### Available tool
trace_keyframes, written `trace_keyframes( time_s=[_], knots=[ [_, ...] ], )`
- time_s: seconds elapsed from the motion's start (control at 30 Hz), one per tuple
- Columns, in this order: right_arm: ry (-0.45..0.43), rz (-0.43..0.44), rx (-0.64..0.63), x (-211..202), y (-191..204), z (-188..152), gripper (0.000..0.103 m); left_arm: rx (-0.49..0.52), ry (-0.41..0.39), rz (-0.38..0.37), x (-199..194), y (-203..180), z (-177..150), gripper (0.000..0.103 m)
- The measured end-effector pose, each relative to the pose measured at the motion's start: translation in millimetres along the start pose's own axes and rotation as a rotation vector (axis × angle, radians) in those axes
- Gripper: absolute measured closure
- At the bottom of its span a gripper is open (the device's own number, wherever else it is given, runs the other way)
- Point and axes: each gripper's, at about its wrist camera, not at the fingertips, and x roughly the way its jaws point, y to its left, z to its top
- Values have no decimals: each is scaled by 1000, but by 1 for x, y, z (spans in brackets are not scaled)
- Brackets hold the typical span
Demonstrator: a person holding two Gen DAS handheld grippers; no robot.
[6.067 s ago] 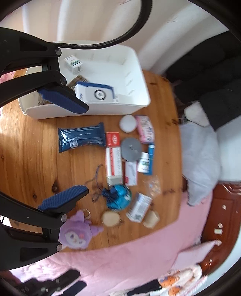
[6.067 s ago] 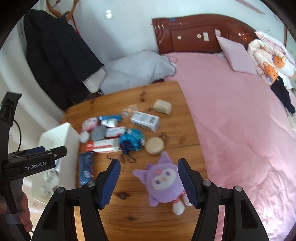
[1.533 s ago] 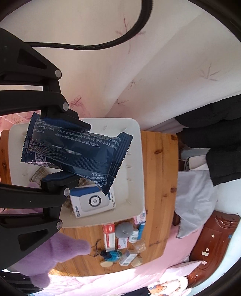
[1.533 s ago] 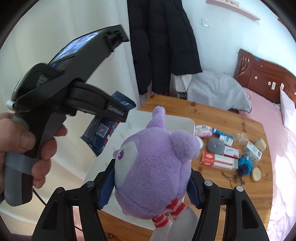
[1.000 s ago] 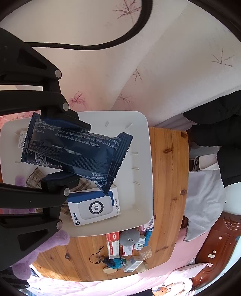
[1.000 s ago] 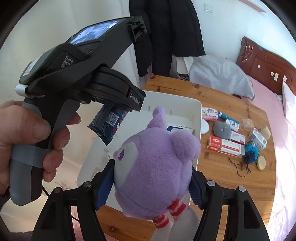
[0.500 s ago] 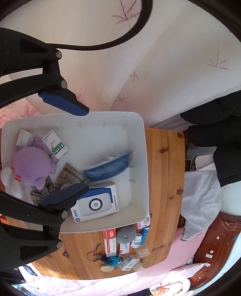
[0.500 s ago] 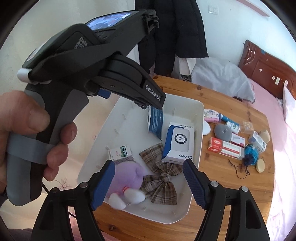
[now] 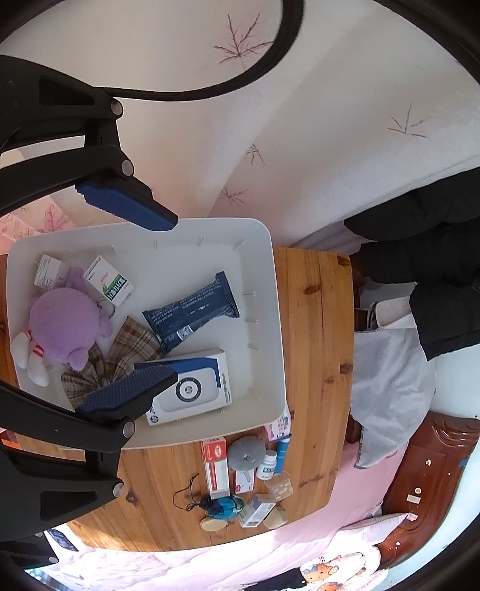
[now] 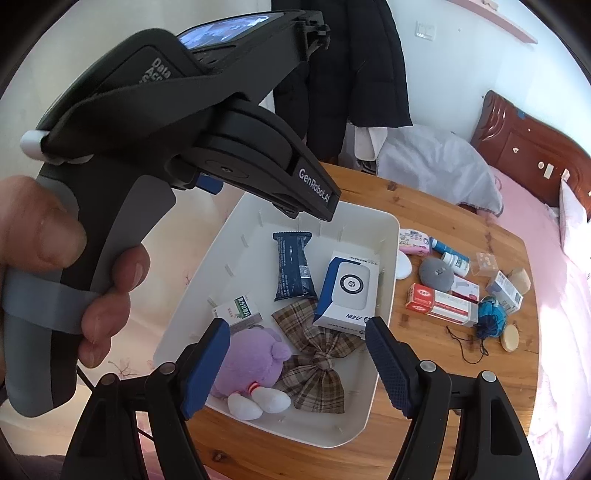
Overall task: Organize objects
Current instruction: 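Lift both tools from the tray toward the remaining items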
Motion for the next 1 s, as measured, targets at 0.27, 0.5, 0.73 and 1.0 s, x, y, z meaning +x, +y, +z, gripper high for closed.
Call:
trace_keyframes(
  time_s=[0.27, 0.5, 0.73, 1.0],
  knots=[
    [-26, -26, -23, -13, -4, 0, 26, 15, -13, -21, -10, -10, 1, 24],
    [-53, -63, -40, -29, -18, -1, 26, 28, -42, -46, -26, -26, 3, 24],
    [-138, -114, -71, -59, -35, -7, 26, 31, -96, -80, -53, -48, 7, 24],
    [-213, -136, -103, -87, -59, -18, 26, 44, -149, -126, -84, -79, 4, 24]
  ],
)
